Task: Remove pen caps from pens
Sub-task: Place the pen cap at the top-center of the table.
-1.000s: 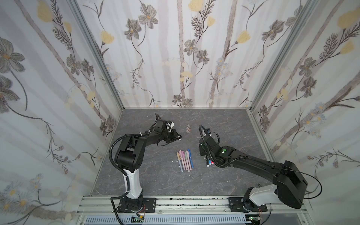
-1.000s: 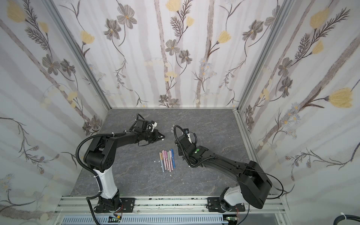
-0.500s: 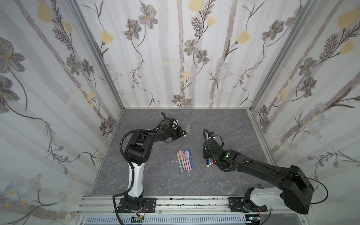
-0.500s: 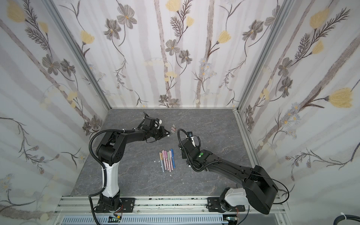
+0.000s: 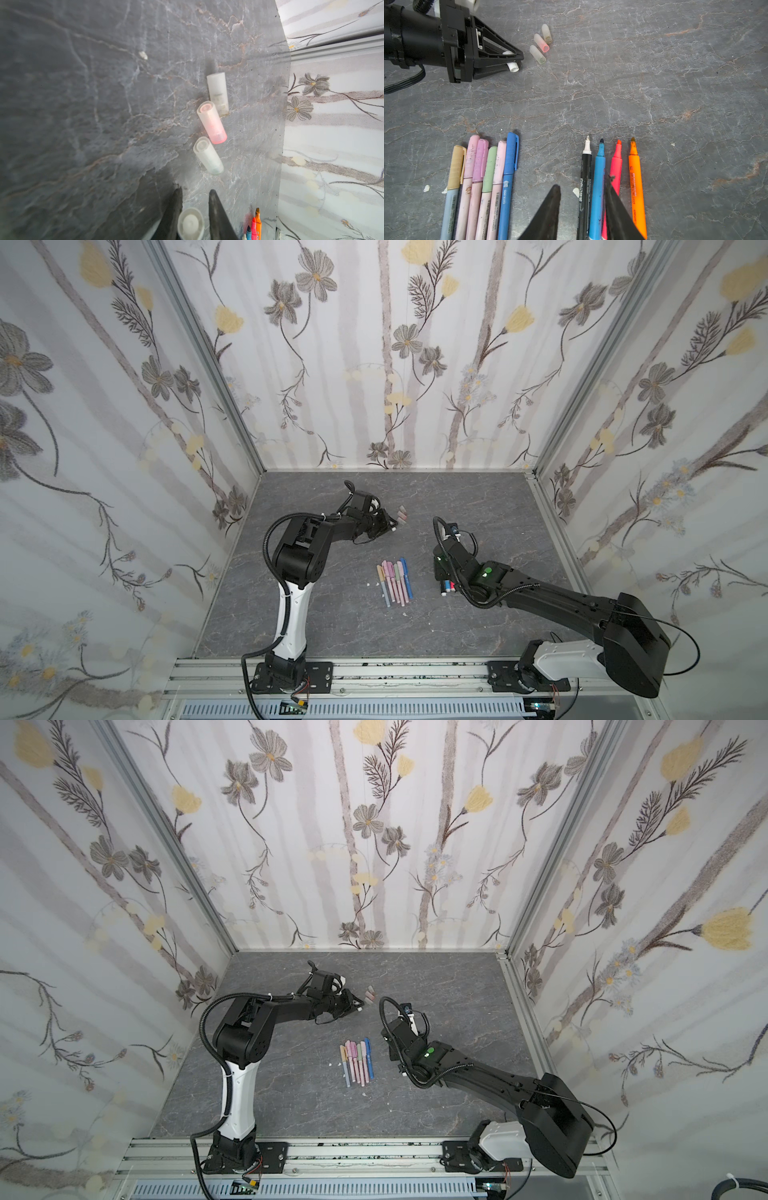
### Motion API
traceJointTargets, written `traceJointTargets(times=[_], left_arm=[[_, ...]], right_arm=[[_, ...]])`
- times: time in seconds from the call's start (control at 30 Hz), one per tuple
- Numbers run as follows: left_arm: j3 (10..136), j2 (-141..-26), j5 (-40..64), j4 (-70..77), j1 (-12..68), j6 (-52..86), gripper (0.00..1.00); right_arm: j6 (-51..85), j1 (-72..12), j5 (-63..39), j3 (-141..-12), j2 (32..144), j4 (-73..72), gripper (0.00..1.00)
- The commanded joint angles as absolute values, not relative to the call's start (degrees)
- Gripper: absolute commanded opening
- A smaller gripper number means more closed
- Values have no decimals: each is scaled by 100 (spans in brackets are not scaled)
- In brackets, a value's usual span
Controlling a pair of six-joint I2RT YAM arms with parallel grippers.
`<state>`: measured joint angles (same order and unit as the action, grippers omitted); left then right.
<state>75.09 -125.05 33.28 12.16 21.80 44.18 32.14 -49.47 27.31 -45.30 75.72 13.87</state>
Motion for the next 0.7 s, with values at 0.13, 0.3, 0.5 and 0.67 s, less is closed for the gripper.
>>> traceJointTargets(times=[0.13, 0.3, 0.5, 0.67], left_arm=[[7522, -12627, 3322, 1440, 2180, 4482, 26], [7579, -12740, 3340, 1437, 2184, 4458, 32], [7563, -12779, 3252, 1325, 2184, 4408, 36], [7508, -12731, 3327, 1362, 2180, 4429, 34]], right_arm=[[3232, -4954, 2484, -4475, 7616, 1106, 36], [3220, -5013, 2292, -4435, 7655, 999, 36], [3247, -5045, 2324, -4419, 7678, 1002, 36], [3241, -5045, 2258, -4429, 7730, 834, 36]])
